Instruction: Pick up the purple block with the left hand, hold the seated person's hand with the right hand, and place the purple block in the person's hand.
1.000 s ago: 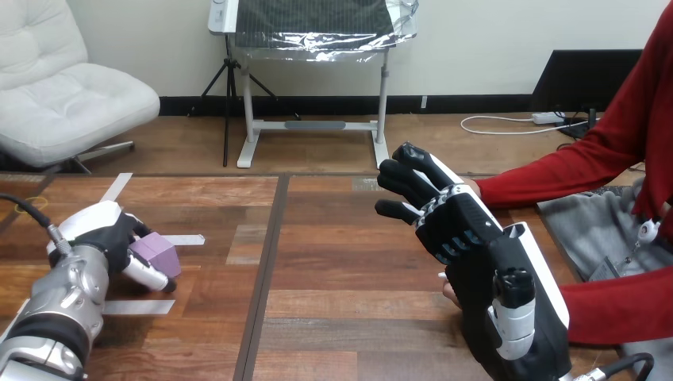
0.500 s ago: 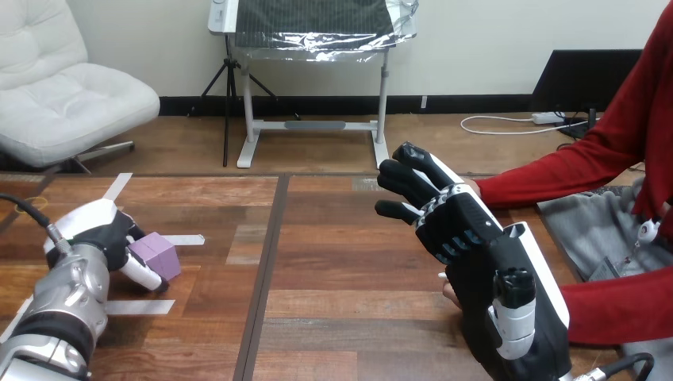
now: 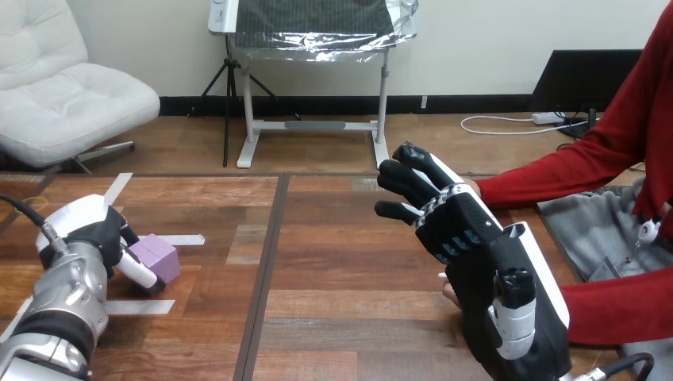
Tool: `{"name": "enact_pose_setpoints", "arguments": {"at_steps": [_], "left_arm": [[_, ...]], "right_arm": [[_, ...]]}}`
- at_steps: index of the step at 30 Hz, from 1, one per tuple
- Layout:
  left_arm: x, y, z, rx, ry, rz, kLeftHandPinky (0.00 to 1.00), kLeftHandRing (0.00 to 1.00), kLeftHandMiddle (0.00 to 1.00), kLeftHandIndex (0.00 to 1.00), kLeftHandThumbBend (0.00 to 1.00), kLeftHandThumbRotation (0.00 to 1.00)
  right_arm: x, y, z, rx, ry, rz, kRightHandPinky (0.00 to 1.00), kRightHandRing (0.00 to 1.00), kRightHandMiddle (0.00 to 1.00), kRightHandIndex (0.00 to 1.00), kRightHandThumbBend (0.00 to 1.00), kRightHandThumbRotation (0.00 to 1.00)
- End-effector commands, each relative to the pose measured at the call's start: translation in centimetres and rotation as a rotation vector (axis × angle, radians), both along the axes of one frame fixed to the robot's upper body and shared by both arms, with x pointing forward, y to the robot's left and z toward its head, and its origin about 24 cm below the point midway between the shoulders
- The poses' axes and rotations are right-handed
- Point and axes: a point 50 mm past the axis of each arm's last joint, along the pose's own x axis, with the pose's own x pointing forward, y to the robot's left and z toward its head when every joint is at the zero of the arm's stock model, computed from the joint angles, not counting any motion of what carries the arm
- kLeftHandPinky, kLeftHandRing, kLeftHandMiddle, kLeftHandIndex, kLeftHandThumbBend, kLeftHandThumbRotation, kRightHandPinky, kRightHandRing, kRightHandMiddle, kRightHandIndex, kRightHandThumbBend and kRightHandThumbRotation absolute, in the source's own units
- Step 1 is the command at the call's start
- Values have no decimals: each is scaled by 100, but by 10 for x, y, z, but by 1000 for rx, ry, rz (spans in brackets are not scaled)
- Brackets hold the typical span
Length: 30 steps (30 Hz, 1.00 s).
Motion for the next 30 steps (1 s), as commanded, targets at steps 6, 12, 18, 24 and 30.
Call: {"name": "enact_pose_setpoints", "arguments": {"at_steps": [6, 12, 18, 24, 30], "left_arm": [[22, -11, 30, -7, -114, -13, 27, 36, 44, 52, 68, 0], [23, -12, 31, -13, -124, -17, 25, 34, 42, 49, 69, 0], [22, -12, 30, -19, -130, -15, 25, 34, 42, 48, 70, 0], [23, -13, 30, -30, -136, -9, 25, 34, 42, 48, 70, 0], [22, -13, 29, -43, -138, -4, 23, 32, 40, 48, 70, 0]], "right_arm": [[3, -1, 16, 4, -77, -1, 81, 89, 88, 89, 87, 100], [3, -1, 16, -1, -77, -2, 81, 89, 88, 90, 87, 100], [4, -1, 16, 1, -78, 1, 81, 89, 88, 90, 87, 100], [4, -1, 16, 1, -77, 1, 81, 89, 88, 90, 86, 100], [4, -1, 16, 2, -76, 4, 81, 89, 88, 90, 86, 100]]}}
